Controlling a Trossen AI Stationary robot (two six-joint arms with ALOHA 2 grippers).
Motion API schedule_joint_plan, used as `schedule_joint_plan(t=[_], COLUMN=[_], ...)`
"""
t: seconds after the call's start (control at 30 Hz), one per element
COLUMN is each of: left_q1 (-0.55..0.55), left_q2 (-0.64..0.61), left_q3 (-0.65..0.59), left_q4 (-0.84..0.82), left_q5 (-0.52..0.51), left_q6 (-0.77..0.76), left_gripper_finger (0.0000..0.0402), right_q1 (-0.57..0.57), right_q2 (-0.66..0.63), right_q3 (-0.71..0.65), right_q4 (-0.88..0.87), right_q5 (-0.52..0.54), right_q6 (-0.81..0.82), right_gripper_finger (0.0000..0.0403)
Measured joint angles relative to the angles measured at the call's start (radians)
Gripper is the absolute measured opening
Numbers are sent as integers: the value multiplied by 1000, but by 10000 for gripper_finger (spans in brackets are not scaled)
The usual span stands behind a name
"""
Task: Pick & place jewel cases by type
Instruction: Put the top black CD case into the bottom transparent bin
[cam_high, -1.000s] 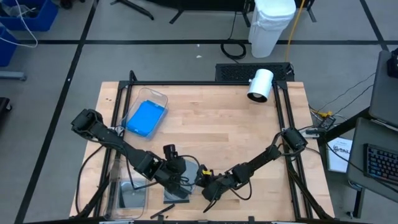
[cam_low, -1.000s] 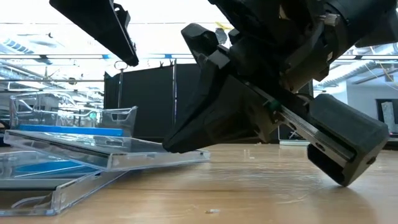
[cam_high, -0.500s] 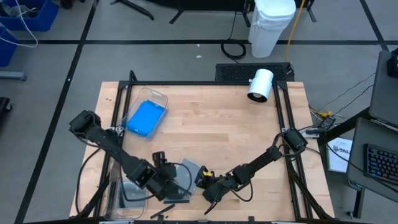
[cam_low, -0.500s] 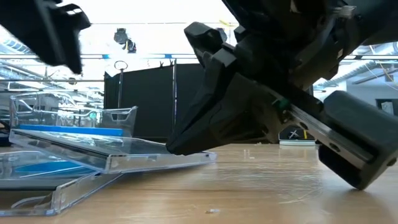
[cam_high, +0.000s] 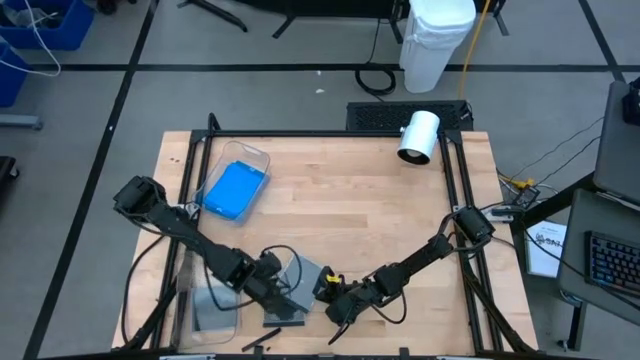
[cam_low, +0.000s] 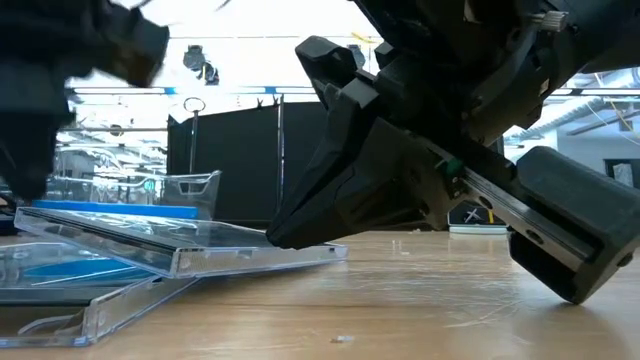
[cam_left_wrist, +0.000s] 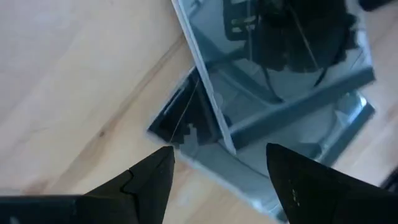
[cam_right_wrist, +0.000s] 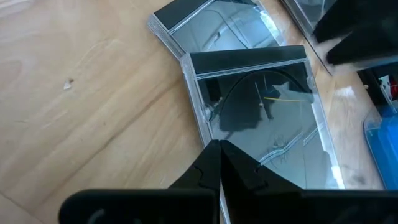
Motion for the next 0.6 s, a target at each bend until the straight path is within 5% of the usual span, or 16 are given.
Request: schedule_joint_plan(t=[0.3,0.6], left_q1=[68,104], left_q2=[1,6], left_q3=[-44,-47], left_q4=[180,108], left_q5=[74,80], left_q6=[48,1], left_gripper_finger=[257,257], right_q1=[0,0], right_q2=[0,-1], right_q3=[0,0], right_q4=[3,3], right_q5=[0,0], right_q6=[-1,1], right_gripper_finger=[0,0])
